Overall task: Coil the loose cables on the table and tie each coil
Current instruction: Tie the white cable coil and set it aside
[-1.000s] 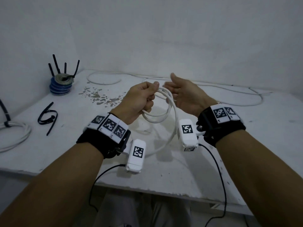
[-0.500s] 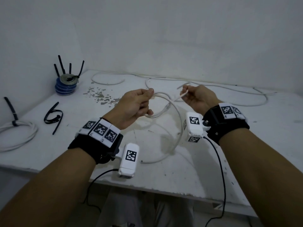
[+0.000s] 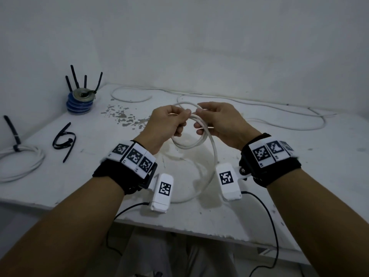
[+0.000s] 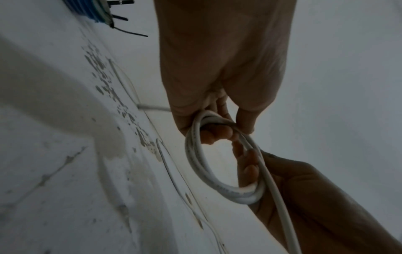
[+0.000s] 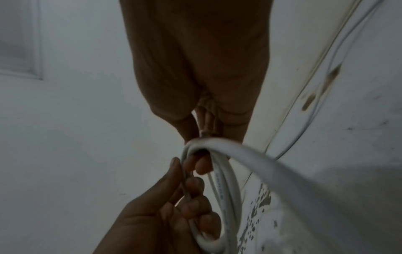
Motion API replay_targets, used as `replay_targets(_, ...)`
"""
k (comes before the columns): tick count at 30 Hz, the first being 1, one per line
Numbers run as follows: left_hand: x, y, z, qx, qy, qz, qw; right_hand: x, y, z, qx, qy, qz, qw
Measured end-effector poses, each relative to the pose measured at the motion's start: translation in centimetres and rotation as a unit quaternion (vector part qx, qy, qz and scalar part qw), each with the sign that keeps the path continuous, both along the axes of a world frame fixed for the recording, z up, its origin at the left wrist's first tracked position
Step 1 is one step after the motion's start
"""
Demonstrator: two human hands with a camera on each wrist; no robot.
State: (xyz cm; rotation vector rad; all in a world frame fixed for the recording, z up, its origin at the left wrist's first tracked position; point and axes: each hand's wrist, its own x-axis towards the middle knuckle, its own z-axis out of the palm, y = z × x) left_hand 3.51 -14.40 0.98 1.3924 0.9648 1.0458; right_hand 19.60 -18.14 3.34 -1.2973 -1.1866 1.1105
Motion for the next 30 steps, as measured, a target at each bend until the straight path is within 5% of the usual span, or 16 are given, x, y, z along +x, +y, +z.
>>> replay_targets(5, -0.2, 0.3, 0.1, -0.022, 0.011, 0.025, 0.999, 0.3, -0.5, 0.0, 0.024, 0.032, -0.003, 0.999)
replay_targets(13, -0.1, 0.5, 0.8, -0.040, -0.010, 0.002, 0.999, 0.1, -1.1, -1.1, 0.078, -0.124, 0.022, 0.989)
replay_targets(18, -1.4, 0.1, 1.1, -0.168, -0.052, -0.111, 0.978, 0.1, -1.0, -2.1, 0.073, -0.078, -0.056, 0.993)
replay_targets(21, -1.6, 0.7, 1.0, -0.235, -0.094, -0.090, 0.963, 0.0, -1.0, -2.2, 0.076, -0.056, -0.067, 0.993)
replay_targets(26, -1.6, 1.1, 0.6, -0.220, -0.159, -0.083, 0.959, -0.3, -1.1, -1.7, 0.066, -0.036, -0.027, 0.997)
replay_targets(30, -1.4, 0.8, 0.7, -0.163, -0.111, -0.119, 0.973, -0.9, -0.9, -1.4, 0.104, -0.117, -0.019, 0.988)
